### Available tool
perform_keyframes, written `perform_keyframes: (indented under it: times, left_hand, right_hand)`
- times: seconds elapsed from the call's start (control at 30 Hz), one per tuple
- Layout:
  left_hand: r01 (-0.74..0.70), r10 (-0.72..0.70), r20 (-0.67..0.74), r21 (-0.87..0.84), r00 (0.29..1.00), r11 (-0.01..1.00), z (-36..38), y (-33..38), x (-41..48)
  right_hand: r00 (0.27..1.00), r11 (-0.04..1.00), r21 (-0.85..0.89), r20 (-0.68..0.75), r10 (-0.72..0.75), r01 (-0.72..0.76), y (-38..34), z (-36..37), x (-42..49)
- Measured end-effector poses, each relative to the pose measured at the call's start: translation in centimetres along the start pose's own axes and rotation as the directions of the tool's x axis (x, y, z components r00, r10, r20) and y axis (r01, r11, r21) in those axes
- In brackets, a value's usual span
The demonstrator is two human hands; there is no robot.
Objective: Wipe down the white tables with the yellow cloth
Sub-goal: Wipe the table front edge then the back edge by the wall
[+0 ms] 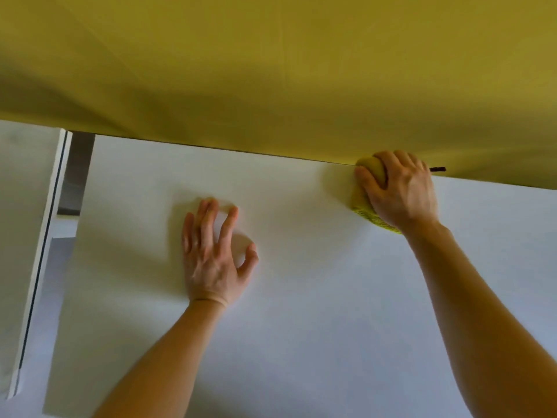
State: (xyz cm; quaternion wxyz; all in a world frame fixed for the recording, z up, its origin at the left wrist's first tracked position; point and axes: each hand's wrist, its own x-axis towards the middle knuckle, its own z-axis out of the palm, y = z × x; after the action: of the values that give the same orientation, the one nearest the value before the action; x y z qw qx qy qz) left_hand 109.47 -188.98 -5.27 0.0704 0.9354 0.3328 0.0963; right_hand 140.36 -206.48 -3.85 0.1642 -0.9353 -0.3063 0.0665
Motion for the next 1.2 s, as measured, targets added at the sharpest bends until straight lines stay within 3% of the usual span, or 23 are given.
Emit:
perform_keyframes:
  times: [0.07,0.23,0.3,0.43,0.6,0.67,0.77,0.97,1.03,1.1,1.2]
  left_hand:
    - [-0.004,0.004,0.001,0.004,1.0,1.0,0.1,0.0,0.0]
    - [-0.008,0.007,0.008,0.021,1.0,1.0,0.3,-0.3,0.0]
    - [0.006,-0.006,0.001,0.041,1.0,0.999,0.2,-0.1,-0.1]
    - [-0.003,0.003,-0.003,0.032,1.0,0.999,0.3,0.0,0.0]
    - [-0.002,0.002,0.006,0.009,1.0,1.0,0.2,0.2,0.0]
    - [-0.004,0.004,-0.003,0.006,1.0,1.0,0.3,0.1,-0.1]
    - [-0.011,0.011,0.003,0.016,1.0,1.0,0.3,0.0,-0.1]
    - [-0.018,0.015,0.038,0.08,0.999,0.997,0.2,-0.3,-0.3]
    - [-0.016,0.014,0.02,0.074,1.0,0.997,0.3,-0.2,-0.1]
    - [-0.017,0.017,0.011,0.051,1.0,0.999,0.3,-0.1,0.1]
    - [-0.01,0.009,0.02,0.033,1.0,0.999,0.1,0.1,0.0]
  right_hand:
    - [0.997,0.996,-0.057,-0.006,0.074,-0.074,-2.9,1.1,-0.2]
    - [0.974,0.98,-0.066,0.135,-0.179,0.189,-19.5,7.2,2.6]
    - [0.955,0.967,-0.03,0.169,-0.245,0.254,-23.1,8.0,3.1]
    - [0.948,0.959,0.098,0.154,-0.28,0.267,-16.4,6.6,2.9]
    - [0.997,0.997,0.04,0.034,-0.074,0.073,2.5,-0.7,-0.6]
    - [0.998,0.998,-0.01,-0.005,0.058,-0.058,5.3,-2.3,-1.1]
    - [0.981,0.976,-0.095,-0.026,0.193,-0.195,-0.6,0.4,-0.5]
    - [0.983,0.992,-0.006,0.141,-0.12,0.122,-24.1,7.8,2.1]
    - [0.966,0.98,0.067,0.167,-0.197,0.188,-23.8,8.3,2.5]
    - [0.972,0.969,0.151,0.097,-0.213,0.197,-18.4,7.2,2.3]
    - [0.996,0.99,0.119,0.022,-0.081,0.078,-6.1,3.2,0.6]
